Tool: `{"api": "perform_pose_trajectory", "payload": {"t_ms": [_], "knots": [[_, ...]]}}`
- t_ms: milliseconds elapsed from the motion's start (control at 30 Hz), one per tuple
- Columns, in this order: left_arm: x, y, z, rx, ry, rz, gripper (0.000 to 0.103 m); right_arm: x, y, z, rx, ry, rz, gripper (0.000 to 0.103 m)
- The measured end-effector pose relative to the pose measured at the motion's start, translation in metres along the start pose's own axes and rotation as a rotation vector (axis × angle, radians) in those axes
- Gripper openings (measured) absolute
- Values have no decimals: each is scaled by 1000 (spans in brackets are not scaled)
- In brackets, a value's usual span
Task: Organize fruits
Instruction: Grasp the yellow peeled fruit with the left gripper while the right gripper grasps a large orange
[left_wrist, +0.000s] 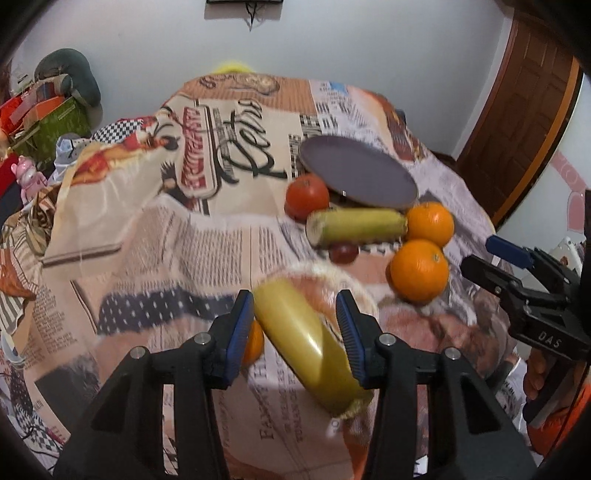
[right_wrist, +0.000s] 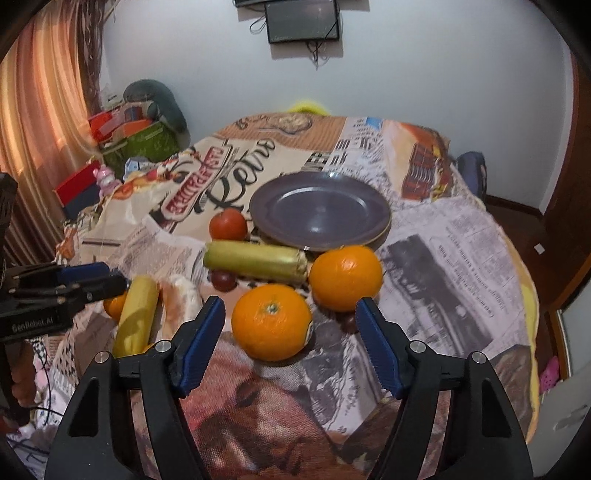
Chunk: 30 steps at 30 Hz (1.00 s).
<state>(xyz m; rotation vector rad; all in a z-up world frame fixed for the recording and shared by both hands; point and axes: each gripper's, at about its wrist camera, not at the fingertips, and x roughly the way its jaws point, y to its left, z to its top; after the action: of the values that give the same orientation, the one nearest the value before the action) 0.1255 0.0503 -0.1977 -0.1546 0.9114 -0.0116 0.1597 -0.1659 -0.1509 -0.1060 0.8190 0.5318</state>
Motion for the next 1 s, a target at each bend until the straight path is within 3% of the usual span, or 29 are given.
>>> {"api": "perform_pose_trajectory", "payload": {"t_ms": [333,767,800,833,1000], "knots": [[19,-5,-19,-42,86,-31,47,29,1,-11,-2,73,36,70],[30,-8,-14,-19,59,8,48,61,-1,-14,14,140,88,70],[31,-9,-14,-10,56,10,47,62,-1,-15,16,144,98,70],[31,-9,-13,-3,54,11,46,61,-1,-15,20,141,103,63],[31,-7,-7,12,54,-3,42,55,-7,-18,48,151,133,63]]}}
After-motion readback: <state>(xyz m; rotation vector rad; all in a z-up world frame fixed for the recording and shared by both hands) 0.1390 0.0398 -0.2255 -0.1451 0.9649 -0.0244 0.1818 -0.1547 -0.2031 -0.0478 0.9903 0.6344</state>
